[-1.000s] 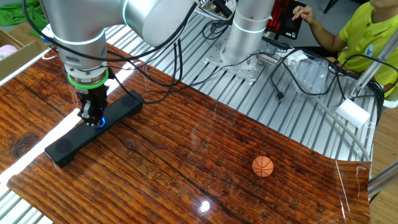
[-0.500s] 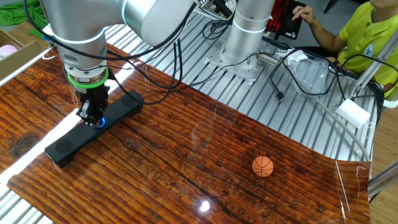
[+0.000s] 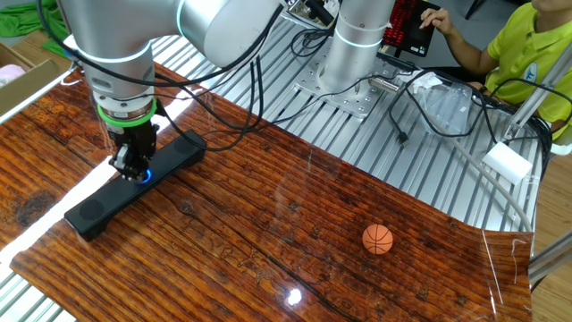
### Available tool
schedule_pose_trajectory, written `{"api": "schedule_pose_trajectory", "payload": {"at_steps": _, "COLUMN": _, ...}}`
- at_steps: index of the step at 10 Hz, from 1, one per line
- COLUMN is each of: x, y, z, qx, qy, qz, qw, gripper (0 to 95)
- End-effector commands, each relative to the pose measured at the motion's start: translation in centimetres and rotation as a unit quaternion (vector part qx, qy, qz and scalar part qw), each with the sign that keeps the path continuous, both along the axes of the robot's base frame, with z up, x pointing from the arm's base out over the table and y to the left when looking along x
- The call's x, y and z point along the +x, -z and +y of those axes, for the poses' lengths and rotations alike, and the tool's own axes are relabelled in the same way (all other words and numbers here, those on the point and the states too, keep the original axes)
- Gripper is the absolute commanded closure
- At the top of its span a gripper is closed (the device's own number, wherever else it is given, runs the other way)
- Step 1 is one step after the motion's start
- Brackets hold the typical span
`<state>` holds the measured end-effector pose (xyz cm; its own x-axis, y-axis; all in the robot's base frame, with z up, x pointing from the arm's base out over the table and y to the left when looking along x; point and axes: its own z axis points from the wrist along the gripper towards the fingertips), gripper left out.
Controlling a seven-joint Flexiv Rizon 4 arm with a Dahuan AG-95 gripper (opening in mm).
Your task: Turn the knob to increase the volume of the speaker
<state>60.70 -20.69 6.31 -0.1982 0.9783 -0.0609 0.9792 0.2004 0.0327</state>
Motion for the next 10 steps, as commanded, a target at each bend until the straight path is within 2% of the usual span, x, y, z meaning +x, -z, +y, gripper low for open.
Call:
{"api": "schedule_pose_trajectory", "payload": {"at_steps": 1, "x": 0.01, "y": 0.02, "z": -0.02, "qx": -0.001, "qy": 0.008, "qz": -0.003, "qw": 1.0, "gripper": 95.0}}
{"api": "schedule_pose_trajectory", "payload": {"at_steps": 10, "x": 0.01, "y": 0.05, "z": -0.07, "qx": 0.003, "qy": 0.064, "qz": -0.005, "qw": 0.9979, "gripper": 95.0}}
